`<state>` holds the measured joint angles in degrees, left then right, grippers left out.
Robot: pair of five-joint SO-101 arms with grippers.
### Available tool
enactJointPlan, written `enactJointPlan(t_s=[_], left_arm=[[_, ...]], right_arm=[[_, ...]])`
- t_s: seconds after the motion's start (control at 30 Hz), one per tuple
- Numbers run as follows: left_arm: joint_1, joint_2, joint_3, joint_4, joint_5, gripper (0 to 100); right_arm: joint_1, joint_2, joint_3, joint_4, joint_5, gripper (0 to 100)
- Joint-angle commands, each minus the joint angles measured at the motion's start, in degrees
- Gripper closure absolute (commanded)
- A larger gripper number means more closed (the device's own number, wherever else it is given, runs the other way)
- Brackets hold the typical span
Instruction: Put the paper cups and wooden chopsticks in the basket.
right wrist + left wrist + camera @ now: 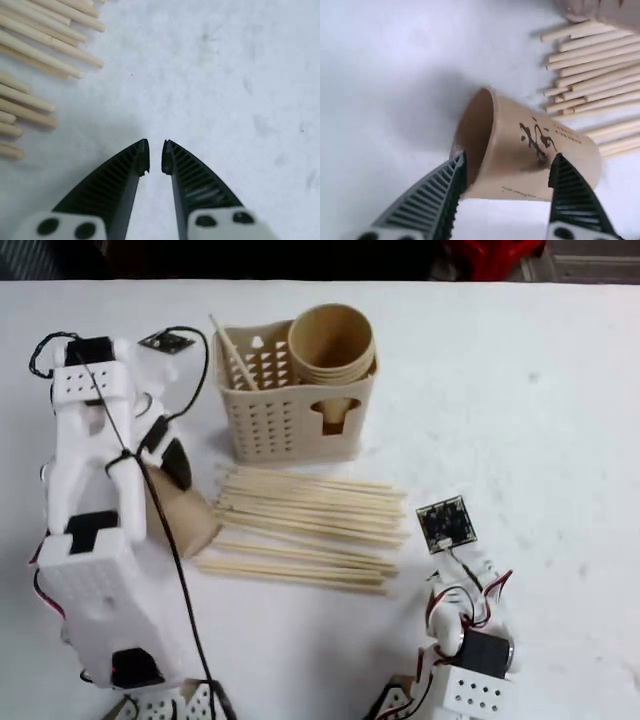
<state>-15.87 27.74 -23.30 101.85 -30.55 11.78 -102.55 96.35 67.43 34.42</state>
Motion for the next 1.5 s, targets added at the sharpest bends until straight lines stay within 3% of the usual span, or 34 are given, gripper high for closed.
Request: enactJointPlan(t_s=[0.0,0.3,0.5,0.77,0.97,1.23,1.47], left_arm=[[0.0,-8.0,7.2,0.5,-1.8,73],[3.5,-25.2,21.9,0.4,-3.0,73],[12.1,-34.9,32.3,-0.2,-2.7,77],[23.2,-38.0,48.4,-13.5,1.1,86],[26.2,-38.3,46.2,-10.5,1.3,95],[25.7,-39.0,31.8,0.5,1.7,98],[26.2,-53.3,31.0,0.5,3.3,98]], right_arm=[[-0.5,0.0,0.4,-0.5,0.5,93.9],[-0.5,0.0,0.4,-0.5,0.5,93.9],[-0.4,0.0,0.4,-0.5,0.5,93.9],[-0.1,0.0,0.4,-0.5,0.5,93.9],[-0.1,0.0,0.4,-0.5,0.5,93.9],[-0.1,0.0,0.4,-0.5,0.5,93.9],[-0.1,0.0,0.4,-0.5,0.5,93.9]])
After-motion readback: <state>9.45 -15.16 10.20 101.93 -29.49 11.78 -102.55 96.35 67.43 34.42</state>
